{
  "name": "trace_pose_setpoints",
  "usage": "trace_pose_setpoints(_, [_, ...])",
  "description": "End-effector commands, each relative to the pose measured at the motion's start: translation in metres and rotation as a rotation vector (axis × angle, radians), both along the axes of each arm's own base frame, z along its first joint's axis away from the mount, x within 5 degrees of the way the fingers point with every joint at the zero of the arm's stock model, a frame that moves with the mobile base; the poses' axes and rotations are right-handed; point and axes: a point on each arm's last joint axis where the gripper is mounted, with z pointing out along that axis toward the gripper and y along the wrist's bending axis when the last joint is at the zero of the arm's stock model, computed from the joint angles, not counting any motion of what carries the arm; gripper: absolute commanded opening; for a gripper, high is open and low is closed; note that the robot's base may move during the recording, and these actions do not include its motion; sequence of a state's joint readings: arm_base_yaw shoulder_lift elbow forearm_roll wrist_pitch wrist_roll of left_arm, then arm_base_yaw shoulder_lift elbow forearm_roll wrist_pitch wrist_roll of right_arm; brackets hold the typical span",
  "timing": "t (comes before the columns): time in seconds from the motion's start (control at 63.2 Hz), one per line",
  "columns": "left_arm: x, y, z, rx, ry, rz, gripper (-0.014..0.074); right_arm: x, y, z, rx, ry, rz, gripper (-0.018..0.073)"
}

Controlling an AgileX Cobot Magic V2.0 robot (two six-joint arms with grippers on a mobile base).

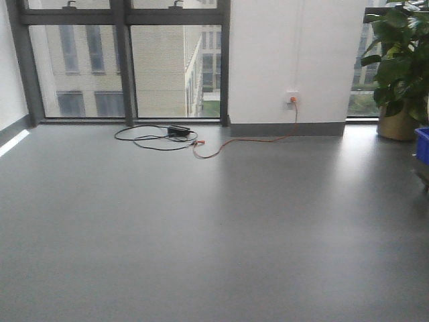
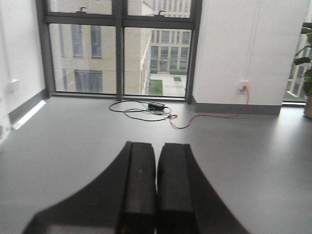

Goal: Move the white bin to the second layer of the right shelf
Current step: 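Drive toward the window and turn toward the shelf rack, then approach the roller shelf rack with the bin in the right gripper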

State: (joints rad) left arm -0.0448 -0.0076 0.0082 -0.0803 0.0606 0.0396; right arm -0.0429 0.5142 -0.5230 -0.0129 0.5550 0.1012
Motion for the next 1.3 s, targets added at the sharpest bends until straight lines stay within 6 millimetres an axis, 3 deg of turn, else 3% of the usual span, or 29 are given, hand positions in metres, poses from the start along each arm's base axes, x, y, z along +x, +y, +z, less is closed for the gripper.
trace_pose_setpoints(0.0, [-0.0004, 0.0002, -0.0009, -0.014, -0.070, -0.001, 0.0085, 0.0032, 0.0000, 0.0181, -0.005, -0.125, 0.001, 0.0055])
trace_pose_setpoints(1.281, [-0.0004, 0.0002, -0.0009, -0.014, -0.070, -0.001, 0.0085, 0.0032, 0.0000, 0.0181, -0.005, -0.125, 0.001, 0.0055])
